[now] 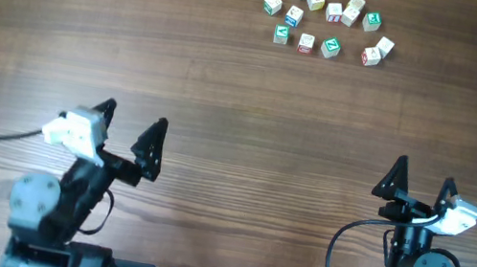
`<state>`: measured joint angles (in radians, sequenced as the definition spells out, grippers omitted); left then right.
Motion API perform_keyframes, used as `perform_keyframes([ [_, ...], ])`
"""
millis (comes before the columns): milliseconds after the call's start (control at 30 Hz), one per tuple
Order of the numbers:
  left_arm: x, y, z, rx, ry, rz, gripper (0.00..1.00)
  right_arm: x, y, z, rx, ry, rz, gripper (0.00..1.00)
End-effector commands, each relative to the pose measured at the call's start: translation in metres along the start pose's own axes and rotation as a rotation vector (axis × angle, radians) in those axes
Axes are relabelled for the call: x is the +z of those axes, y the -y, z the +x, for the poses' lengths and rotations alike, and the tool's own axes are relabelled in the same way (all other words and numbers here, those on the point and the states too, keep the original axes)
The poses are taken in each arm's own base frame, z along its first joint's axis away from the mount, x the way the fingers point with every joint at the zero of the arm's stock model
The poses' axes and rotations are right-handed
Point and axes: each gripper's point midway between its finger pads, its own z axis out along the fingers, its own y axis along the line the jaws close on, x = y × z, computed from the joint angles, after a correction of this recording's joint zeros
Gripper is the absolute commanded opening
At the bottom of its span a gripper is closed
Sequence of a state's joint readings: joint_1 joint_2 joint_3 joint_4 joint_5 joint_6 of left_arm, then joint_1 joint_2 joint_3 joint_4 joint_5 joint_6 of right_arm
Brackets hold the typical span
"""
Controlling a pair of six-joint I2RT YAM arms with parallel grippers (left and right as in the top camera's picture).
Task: Form a horizontal line
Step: 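Raise the left arm and reach toward the block cluster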
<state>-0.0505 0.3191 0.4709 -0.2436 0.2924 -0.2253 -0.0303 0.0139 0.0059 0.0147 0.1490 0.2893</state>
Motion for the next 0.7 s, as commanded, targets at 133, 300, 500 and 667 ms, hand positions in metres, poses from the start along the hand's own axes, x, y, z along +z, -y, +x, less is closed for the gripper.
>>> perform_keyframes([
  [133, 0.015, 0.024, -0.006, -0.142, -0.329, 0.054, 1.00, 0.000, -0.001, -0.001, -0.008, 0.002, -0.009, 1.00],
  [300, 0.019, 0.030, 0.011, -0.186, -0.421, 0.103, 1.00, 0.000, -0.001, -0.001, -0.008, 0.002, -0.009, 1.00],
  [500, 0.020, 0.042, 0.005, -0.184, -0.406, 0.174, 1.00, 0.000, -0.001, -0.001, -0.008, 0.002, -0.009, 1.00],
  [667, 0.026, 0.041, 0.002, -0.214, -0.410, 0.167, 1.00, 0.000, -0.001, -0.001, -0.008, 0.002, -0.009, 1.00],
])
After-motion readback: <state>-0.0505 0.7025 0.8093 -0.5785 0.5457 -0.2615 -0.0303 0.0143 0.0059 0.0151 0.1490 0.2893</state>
